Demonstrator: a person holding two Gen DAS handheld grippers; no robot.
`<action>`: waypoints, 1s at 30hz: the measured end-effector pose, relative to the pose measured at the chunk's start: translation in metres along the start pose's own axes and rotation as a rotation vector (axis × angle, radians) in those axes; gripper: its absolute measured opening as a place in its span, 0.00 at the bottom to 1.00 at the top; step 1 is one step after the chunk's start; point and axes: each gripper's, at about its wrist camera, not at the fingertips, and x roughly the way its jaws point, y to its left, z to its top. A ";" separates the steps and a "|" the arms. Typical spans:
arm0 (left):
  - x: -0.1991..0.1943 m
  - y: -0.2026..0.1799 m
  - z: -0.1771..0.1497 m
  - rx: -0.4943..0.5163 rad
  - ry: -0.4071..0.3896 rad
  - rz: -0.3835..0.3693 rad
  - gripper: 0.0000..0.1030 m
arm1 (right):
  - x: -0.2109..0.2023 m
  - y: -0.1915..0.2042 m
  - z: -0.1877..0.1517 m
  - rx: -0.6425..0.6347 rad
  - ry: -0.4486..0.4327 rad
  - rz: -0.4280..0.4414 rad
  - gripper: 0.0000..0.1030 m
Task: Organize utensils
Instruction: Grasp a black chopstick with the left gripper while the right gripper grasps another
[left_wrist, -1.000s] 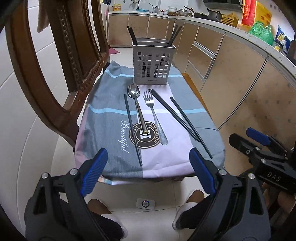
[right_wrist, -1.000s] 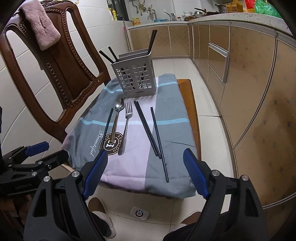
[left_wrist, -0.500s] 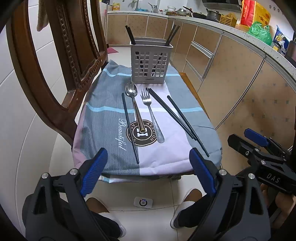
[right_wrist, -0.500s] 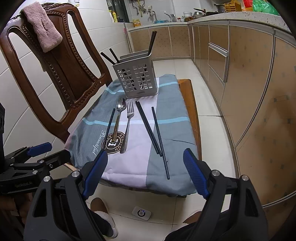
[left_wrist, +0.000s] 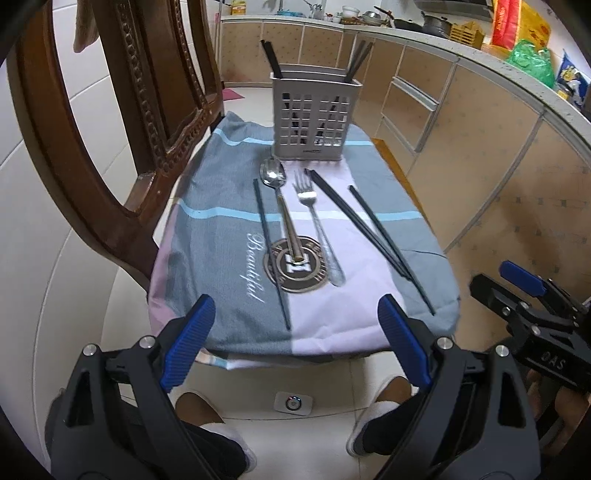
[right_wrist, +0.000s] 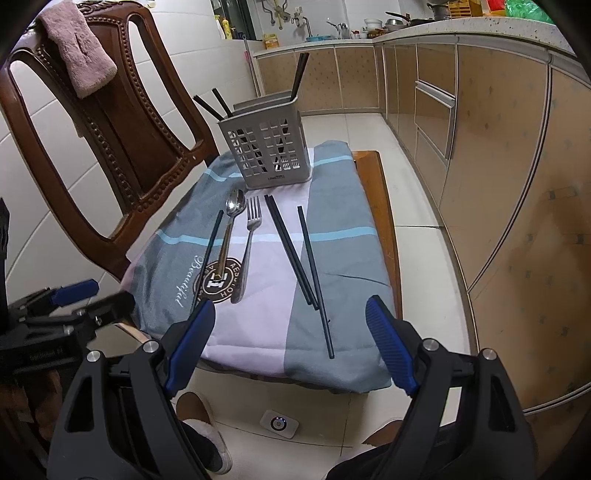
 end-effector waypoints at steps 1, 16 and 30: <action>0.005 0.003 0.005 -0.003 0.004 0.010 0.86 | 0.004 -0.001 0.002 -0.006 0.005 -0.008 0.79; 0.167 0.039 0.106 -0.073 0.250 0.064 0.33 | 0.149 -0.001 0.091 -0.184 0.172 -0.045 0.47; 0.224 0.060 0.129 -0.123 0.300 0.102 0.27 | 0.245 -0.002 0.112 -0.186 0.311 -0.057 0.33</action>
